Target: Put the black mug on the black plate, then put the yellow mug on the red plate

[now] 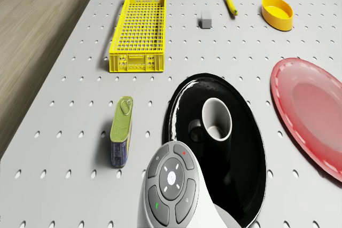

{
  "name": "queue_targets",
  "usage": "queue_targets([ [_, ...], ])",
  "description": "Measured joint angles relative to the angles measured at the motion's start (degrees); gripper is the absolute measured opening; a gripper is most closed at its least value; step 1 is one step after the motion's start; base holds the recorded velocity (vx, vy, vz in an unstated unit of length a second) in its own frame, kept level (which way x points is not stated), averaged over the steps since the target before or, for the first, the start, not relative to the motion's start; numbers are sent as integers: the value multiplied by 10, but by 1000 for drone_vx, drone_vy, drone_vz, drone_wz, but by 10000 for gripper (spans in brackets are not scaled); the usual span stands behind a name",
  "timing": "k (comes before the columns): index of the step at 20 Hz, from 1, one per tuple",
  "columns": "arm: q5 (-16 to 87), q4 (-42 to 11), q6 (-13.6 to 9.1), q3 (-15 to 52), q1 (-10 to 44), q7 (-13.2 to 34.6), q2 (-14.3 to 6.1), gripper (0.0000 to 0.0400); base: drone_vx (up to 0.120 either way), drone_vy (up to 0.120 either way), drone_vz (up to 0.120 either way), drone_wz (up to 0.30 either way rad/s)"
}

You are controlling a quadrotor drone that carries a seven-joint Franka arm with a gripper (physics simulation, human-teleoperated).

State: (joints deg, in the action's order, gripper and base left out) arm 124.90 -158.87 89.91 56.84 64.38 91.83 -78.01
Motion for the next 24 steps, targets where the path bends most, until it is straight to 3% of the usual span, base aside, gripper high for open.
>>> queue_targets([
  [24,0,0,1,0,0,0,-1,110,120,-120,0,0],
])
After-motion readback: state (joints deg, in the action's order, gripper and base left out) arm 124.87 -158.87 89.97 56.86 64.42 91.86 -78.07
